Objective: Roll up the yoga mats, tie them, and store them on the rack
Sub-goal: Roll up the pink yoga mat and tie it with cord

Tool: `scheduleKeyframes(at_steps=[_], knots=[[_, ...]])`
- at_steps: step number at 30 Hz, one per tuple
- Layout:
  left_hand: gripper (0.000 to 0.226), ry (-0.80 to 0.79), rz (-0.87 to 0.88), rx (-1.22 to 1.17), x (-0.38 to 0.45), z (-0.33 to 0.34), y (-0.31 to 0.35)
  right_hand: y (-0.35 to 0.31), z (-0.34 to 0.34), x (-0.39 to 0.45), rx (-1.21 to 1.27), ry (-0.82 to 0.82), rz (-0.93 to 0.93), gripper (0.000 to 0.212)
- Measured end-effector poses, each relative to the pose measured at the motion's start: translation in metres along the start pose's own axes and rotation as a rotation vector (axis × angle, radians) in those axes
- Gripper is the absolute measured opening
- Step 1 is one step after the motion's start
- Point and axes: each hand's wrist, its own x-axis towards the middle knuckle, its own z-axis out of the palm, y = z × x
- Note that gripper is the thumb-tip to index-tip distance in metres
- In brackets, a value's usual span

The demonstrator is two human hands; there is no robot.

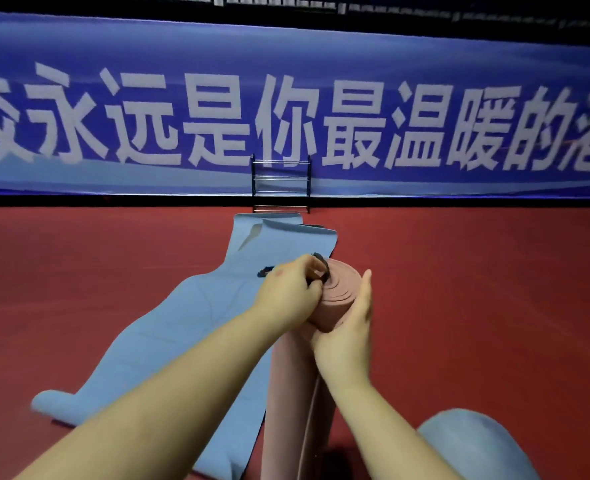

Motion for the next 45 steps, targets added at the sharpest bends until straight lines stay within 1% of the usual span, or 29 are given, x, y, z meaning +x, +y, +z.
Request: scheduleKeyframes(at_steps=[2,3,4,5,6,7,8,11,13,14,16,17,18,20,22,23,25,26,27,29,31,33,35,36,38,40,43,45], knots=[[0.029,0.013,0.004,-0.029,-0.007,0.001,0.006,-0.004,0.000,-0.001,-0.004,-0.067,0.050,0.125],[0.030,0.015,0.009,-0.039,-0.009,0.001,0.007,-0.004,-0.001,-0.001,0.037,-0.108,0.070,0.126],[0.036,0.010,0.016,-0.030,-0.011,0.000,0.008,-0.007,-0.002,-0.001,0.107,-0.152,0.071,0.125],[0.047,0.000,0.016,-0.009,-0.012,-0.001,0.008,-0.012,-0.006,-0.001,0.233,-0.179,0.113,0.124],[0.056,-0.009,0.011,0.019,-0.014,-0.003,0.009,-0.013,-0.008,0.000,0.311,-0.241,0.139,0.123],[0.062,-0.020,0.001,0.043,-0.015,-0.006,0.009,-0.015,-0.012,0.000,0.365,-0.306,0.155,0.124],[0.065,-0.024,-0.004,0.067,-0.016,-0.008,0.008,-0.014,-0.014,0.000,0.348,-0.370,0.162,0.122],[0.069,-0.030,0.008,0.123,-0.025,-0.013,0.004,-0.007,-0.021,-0.001,0.405,-0.443,0.224,0.113],[0.078,-0.057,0.016,0.135,-0.031,-0.014,0.001,-0.009,-0.029,0.002,0.508,-0.456,0.271,0.099],[0.079,-0.054,0.028,0.127,-0.034,-0.014,-0.001,-0.011,-0.032,0.006,0.529,-0.455,0.287,0.092],[0.074,-0.001,0.058,0.089,-0.038,-0.014,-0.005,-0.015,-0.042,0.015,0.489,-0.452,0.293,0.078],[0.071,0.024,0.080,0.074,-0.040,-0.014,-0.007,-0.016,-0.045,0.021,0.436,-0.444,0.272,0.072],[0.067,0.042,0.108,0.056,-0.042,-0.014,-0.009,-0.018,-0.048,0.027,0.324,-0.435,0.215,0.068],[0.063,0.070,0.152,-0.012,-0.046,-0.012,-0.013,-0.028,-0.054,0.039,-0.059,-0.455,-0.006,0.065],[0.065,0.073,0.175,-0.068,-0.050,-0.010,-0.015,-0.040,-0.056,0.054,-0.429,-0.530,-0.225,0.065],[0.065,0.076,0.188,-0.080,-0.051,-0.009,-0.016,-0.046,-0.056,0.061,-0.561,-0.583,-0.313,0.066],[0.065,0.065,0.209,-0.087,-0.052,-0.009,-0.018,-0.055,-0.054,0.072,-0.749,-0.678,-0.441,0.069],[0.065,0.055,0.219,-0.088,-0.052,-0.009,-0.019,-0.058,-0.052,0.077,-0.812,-0.715,-0.475,0.068],[0.064,0.048,0.229,-0.086,-0.051,-0.009,-0.019,-0.062,-0.051,0.078,-0.847,-0.747,-0.493,0.062],[0.061,0.045,0.237,-0.083,-0.051,-0.009,-0.021,-0.066,-0.048,0.081,-0.870,-0.766,-0.512,0.044],[0.060,0.050,0.241,-0.066,-0.051,-0.010,-0.021,-0.064,-0.047,0.081,-0.833,-0.743,-0.542,0.027],[0.062,0.058,0.238,-0.050,-0.051,-0.014,-0.022,-0.057,-0.048,0.081,-0.752,-0.693,-0.559,0.017],[0.069,0.035,0.181,-0.014,-0.047,-0.020,-0.023,-0.049,-0.052,0.079,-0.690,-0.623,-0.546,0.017],[0.069,0.011,0.169,0.019,-0.044,-0.023,-0.025,-0.045,-0.055,0.079,-0.679,-0.592,-0.544,0.019],[0.058,-0.043,0.166,0.089,-0.038,-0.026,-0.027,-0.038,-0.060,0.077,-0.665,-0.549,-0.568,0.018],[0.049,-0.064,0.153,0.123,-0.036,-0.026,-0.029,-0.032,-0.065,0.074,-0.646,-0.516,-0.619,0.016],[0.042,-0.013,0.199,0.138,-0.038,-0.024,-0.032,-0.020,-0.070,0.068,-0.637,-0.475,-0.706,0.016],[0.041,0.018,0.242,0.151,-0.038,-0.022,-0.032,-0.010,-0.070,0.060,-0.642,-0.439,-0.761,0.021]])
